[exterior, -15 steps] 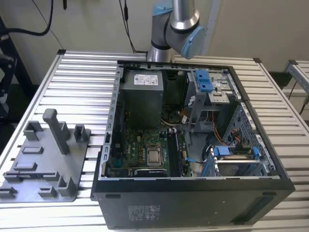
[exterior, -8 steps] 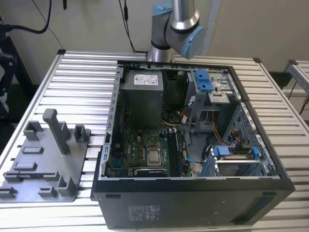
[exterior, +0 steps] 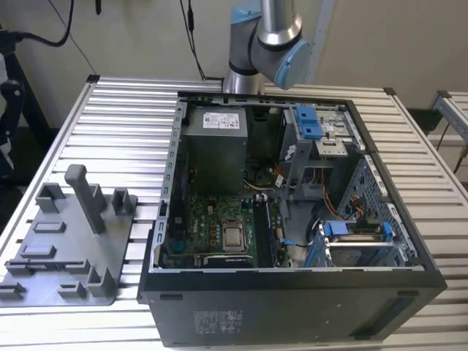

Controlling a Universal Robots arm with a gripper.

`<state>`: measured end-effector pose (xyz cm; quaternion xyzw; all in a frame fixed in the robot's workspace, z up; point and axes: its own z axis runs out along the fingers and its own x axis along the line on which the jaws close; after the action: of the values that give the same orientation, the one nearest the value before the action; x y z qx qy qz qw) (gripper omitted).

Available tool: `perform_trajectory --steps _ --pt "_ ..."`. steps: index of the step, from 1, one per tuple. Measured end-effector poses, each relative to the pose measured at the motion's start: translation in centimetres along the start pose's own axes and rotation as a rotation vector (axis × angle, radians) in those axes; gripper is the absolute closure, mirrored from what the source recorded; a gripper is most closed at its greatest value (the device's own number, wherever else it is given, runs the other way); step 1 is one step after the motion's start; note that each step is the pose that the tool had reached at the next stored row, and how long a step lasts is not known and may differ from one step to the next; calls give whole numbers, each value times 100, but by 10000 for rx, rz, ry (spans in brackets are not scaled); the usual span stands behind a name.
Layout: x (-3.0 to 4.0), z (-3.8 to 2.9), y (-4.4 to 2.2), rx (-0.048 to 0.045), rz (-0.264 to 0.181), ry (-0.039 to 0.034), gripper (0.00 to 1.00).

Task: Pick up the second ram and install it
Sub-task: 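Pick up the second ram and move it above second insertion slot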

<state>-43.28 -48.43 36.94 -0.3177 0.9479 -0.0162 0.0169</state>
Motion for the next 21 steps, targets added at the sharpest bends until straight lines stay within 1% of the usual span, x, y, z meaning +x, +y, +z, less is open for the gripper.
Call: perform_trajectory --steps 14,21 --pt "5 9 4 -53 -2492 -105 89" --pt "6 26 5 -81 -3759 -158 89"
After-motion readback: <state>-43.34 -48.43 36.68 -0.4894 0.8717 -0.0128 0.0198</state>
